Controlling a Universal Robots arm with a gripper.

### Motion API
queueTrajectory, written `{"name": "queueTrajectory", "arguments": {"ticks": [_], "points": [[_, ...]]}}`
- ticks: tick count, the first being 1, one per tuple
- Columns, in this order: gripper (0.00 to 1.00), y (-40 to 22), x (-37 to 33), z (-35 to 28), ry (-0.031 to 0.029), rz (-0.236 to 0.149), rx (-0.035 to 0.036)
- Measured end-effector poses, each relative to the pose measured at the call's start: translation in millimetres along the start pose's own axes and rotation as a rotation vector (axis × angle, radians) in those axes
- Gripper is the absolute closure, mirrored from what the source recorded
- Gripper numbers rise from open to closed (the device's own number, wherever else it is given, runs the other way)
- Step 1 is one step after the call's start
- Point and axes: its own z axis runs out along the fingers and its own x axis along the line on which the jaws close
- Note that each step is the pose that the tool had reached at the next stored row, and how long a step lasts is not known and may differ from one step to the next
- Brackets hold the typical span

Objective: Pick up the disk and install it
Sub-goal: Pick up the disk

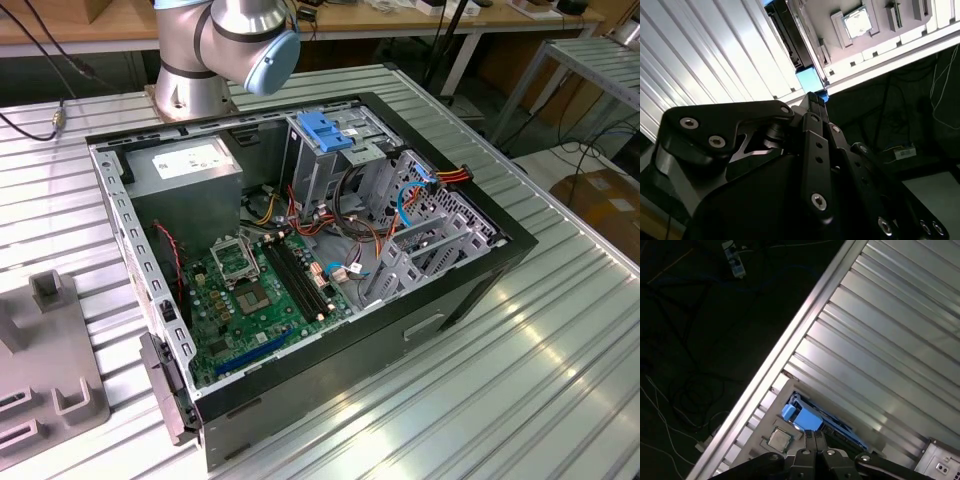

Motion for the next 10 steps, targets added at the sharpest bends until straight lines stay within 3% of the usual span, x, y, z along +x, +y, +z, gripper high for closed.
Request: {"name": "queueTrajectory", "arguments": {"ticks": [10], "points": [[0.90,0.0,0.0,0.0,0.0057,-0.130,-0.0015]]}}
